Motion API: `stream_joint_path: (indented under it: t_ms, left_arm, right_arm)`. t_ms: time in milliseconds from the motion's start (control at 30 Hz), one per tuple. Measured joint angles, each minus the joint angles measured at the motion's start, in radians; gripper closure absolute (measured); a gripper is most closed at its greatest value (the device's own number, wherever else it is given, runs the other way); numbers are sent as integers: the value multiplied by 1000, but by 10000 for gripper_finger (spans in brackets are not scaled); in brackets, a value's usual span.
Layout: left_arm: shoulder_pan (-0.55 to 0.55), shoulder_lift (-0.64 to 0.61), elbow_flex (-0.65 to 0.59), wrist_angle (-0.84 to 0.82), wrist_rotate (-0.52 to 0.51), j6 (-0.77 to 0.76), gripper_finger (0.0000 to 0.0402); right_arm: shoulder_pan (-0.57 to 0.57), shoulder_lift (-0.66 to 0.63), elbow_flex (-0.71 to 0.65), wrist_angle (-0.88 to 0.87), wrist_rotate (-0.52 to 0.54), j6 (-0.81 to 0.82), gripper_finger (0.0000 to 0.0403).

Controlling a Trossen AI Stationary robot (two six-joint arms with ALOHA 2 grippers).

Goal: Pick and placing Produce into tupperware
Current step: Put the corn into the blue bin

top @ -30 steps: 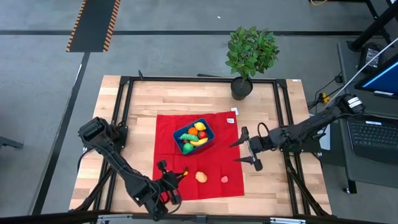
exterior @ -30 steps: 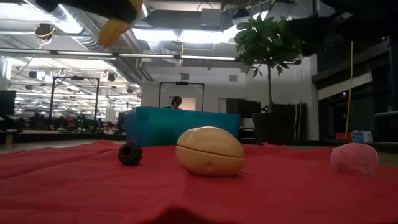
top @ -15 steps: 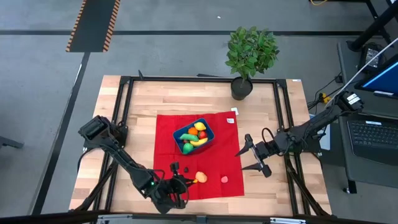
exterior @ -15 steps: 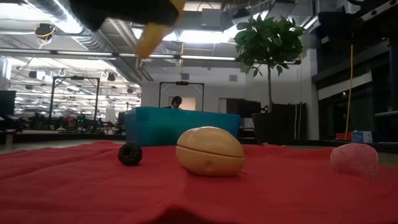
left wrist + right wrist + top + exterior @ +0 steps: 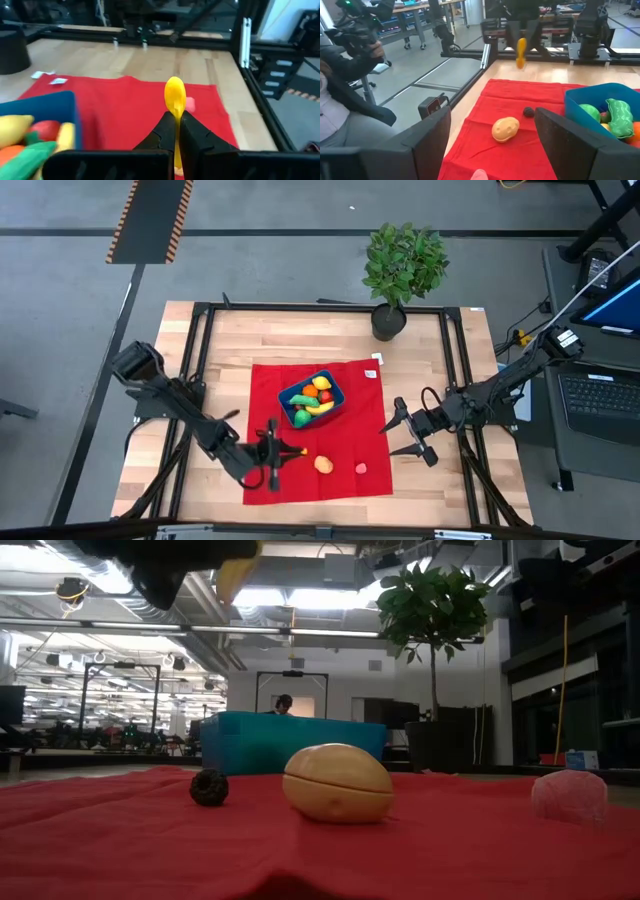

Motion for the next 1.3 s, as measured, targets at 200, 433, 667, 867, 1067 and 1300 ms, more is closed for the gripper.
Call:
stream_joint_path:
  t_ms: [200,433,667,867,1067,1300]
  left_arm:
    - [72,-91,-86,-9,16,17,400]
    - [218,-144,-160,-27,155,8,399]
    - [396,-157,-161,-105,435,4,396]
    - [499,-164,-156,-193,571,82,397]
    - [529,-173,-40,-536,601,171,396]
    - [535,-174,127,-829,655,303,397]
  right_arm:
    - [-1,0,0,1,0,-1,114]
    - [-45,0,0,3,2,-20,114]
    - [-107,0,0,3,2,-32,114]
    - [-173,0,0,3,3,-68,114]
    - [-241,0,0,13,3,-80,114]
    - [-300,0,0,17,3,-80,114]
